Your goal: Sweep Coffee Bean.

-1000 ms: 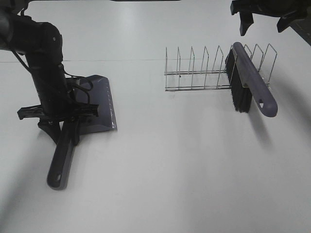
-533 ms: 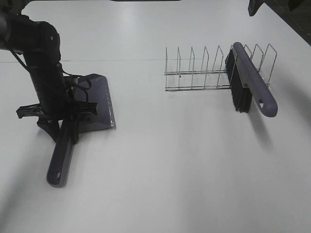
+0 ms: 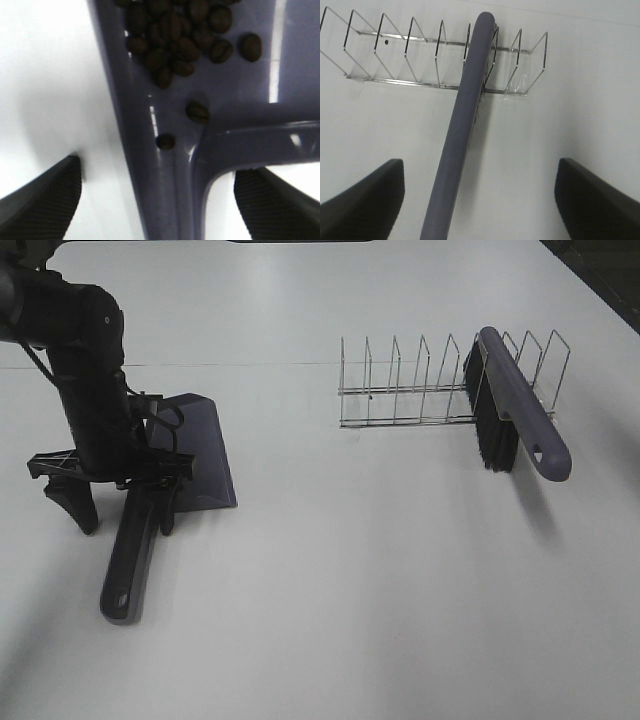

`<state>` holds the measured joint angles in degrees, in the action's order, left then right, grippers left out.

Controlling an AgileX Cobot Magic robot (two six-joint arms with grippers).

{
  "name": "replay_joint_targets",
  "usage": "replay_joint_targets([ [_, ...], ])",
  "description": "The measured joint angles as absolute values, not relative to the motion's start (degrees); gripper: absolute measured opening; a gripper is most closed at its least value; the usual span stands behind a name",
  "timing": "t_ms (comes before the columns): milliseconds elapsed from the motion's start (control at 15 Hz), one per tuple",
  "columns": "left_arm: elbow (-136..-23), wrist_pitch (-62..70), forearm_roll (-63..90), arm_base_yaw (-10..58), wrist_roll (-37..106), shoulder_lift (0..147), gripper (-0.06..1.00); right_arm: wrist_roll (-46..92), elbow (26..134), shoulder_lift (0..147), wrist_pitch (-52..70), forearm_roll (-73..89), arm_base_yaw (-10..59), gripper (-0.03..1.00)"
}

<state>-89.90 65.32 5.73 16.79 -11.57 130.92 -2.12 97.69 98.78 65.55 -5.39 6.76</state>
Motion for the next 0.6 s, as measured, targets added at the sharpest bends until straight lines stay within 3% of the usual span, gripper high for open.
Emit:
replay_joint_targets([
  [333, -89.38, 63.94, 0.63, 15.64, -11.17, 123.42, 0.8, -1.55, 76.2, 85.14, 57.24, -4.7, 6.76, 0.72],
  [600, -89.38, 65.66, 0.46, 9.45, -9.51, 115.45, 0.8, -1.43, 62.05, 72.94, 51.57, -4.7, 6.76, 0.72],
])
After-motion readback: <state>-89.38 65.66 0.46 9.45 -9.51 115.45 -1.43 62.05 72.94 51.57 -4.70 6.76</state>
